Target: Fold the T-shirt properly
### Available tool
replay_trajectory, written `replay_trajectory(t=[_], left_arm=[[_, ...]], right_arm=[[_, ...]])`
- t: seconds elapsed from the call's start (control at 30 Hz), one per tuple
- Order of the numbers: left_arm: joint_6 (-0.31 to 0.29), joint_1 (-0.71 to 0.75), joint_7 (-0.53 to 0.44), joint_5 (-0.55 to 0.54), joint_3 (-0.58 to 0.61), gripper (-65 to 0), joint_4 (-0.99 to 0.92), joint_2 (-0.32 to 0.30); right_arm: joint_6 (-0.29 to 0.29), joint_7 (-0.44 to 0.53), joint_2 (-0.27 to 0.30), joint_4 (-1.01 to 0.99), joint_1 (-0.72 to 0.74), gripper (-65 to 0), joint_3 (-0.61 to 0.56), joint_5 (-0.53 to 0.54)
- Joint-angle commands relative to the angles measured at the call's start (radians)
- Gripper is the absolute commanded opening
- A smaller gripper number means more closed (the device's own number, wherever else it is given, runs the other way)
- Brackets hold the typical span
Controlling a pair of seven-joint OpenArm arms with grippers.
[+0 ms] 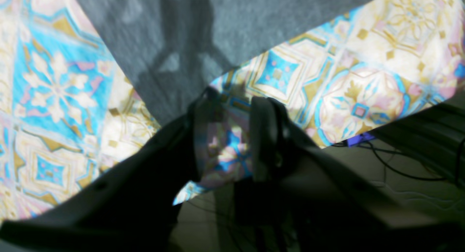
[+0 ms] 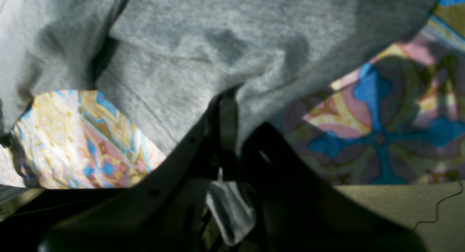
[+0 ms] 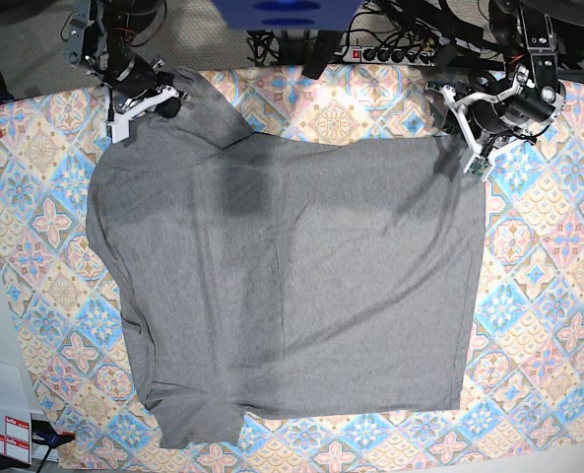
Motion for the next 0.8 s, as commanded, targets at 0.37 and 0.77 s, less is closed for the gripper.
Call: replay_trajectory(t=[0.37,0.77], left_arm=[[0.002,-0.069,-0.004,-0.001,-0.115,-45.0,0.011,0.030],[0.002,-0.074,-0.003,0.002,-0.115,-32.0,0.010,0.030]], right_arm=[[-0.015,-0.013,0.004,0.004,-0.006,-55.6,-0.003,-0.018],[-0.015,-0.013,0.004,0.004,-0.006,-55.6,-0.003,-0.018]])
